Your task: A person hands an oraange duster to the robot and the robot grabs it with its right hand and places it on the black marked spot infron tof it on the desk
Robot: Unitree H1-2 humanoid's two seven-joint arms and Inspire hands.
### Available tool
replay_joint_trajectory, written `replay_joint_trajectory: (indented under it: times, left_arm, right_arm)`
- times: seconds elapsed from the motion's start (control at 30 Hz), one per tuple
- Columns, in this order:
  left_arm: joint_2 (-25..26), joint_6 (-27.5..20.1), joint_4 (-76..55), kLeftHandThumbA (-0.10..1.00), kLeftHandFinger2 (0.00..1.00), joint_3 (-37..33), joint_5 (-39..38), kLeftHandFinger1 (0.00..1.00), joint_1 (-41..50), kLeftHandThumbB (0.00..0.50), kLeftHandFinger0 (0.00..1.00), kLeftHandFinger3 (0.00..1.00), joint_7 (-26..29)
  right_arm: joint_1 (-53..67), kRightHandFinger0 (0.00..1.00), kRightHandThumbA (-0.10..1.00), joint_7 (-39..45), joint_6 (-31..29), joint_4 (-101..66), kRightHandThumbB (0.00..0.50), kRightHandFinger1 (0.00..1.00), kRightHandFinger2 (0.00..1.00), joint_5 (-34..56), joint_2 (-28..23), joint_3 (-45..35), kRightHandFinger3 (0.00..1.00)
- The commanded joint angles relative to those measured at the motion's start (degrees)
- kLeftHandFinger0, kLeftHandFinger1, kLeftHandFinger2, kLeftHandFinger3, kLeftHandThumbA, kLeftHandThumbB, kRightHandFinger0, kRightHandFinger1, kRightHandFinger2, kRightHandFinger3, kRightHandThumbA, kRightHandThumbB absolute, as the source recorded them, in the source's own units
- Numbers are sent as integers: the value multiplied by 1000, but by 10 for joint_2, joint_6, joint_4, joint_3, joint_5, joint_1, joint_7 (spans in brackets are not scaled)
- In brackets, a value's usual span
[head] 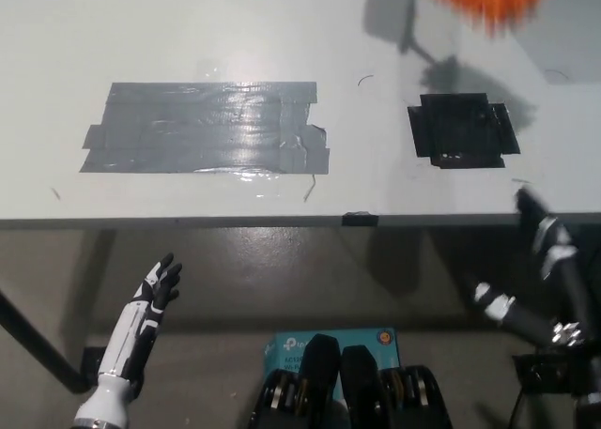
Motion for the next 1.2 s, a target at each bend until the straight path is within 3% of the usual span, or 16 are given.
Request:
replay_joint_trajectory:
  times: [0.0,0.13,0.23,0.43,0.47,0.5,0.6,0.8,0.87,0.93,1.1,1.13,1.17]
  left_arm:
    - [-1,-24,-10,955,1000,-3,-4,1000,-4,213,1000,1000,-7]
    - [-1,-18,-15,944,1000,-2,-8,1000,-1,213,1000,1000,-9]
    - [1,-10,-20,941,1000,1,-13,1000,2,226,1000,1000,-11]
    - [4,3,-26,939,1000,5,-12,1000,-6,231,1000,1000,-9]
    - [5,-1,-23,940,1000,6,-15,1000,-5,243,1000,1000,-9]
    - [5,-1,-23,941,1000,7,-16,1000,-5,245,1000,1000,-9]
    - [4,-8,-19,932,1000,8,-19,1000,-5,225,1000,1000,-10]
    - [7,-10,-19,967,1000,9,-14,1000,-8,226,1000,1000,-8]
    - [9,-9,-20,977,1000,10,-7,1000,-8,233,1000,1000,-5]
    - [10,-12,-17,976,1000,9,-8,1000,-11,230,1000,1000,-8]
    - [10,-3,-20,968,1000,11,-14,1000,-14,246,1000,1000,-10]
    - [9,-1,-21,964,1000,12,-17,1000,-14,244,1000,1000,-12]
    - [9,-1,-21,960,1000,12,-17,1000,-14,234,1000,1000,-12]
  right_arm:
    - [-101,1000,915,-20,138,-128,142,1000,1000,-67,-23,-42,1000]
    - [-197,1000,1000,-6,205,-122,172,1000,1000,-56,-61,-65,1000]
    - [-249,1000,1000,6,250,-117,228,1000,1000,-56,-82,-69,1000]
    - [-336,1000,1000,65,258,-87,300,1000,1000,-122,-116,-75,1000]
    - [-360,1000,1000,104,258,-70,351,1000,1000,-179,-121,-71,1000]
    - [-367,1000,1000,115,258,-66,360,1000,1000,-193,-118,-72,1000]
    - [-425,1000,1000,178,258,-4,333,1000,1000,-238,-108,-61,1000]
    - [-499,1000,998,242,258,149,383,1000,1000,-318,-79,-57,1000]
    - [-516,1000,994,242,258,211,384,1000,1000,-320,-75,-58,1000]
    - [-530,1000,1000,240,258,269,353,1000,1000,-300,-79,-50,1000]
    - [-557,1000,1000,251,258,374,374,1000,1000,-299,-88,-23,1000]
    - [-564,1000,1000,247,258,405,342,1000,1000,-275,-91,-16,1000]
    - [-567,1000,1000,243,258,421,344,1000,1000,-267,-88,-17,1000]
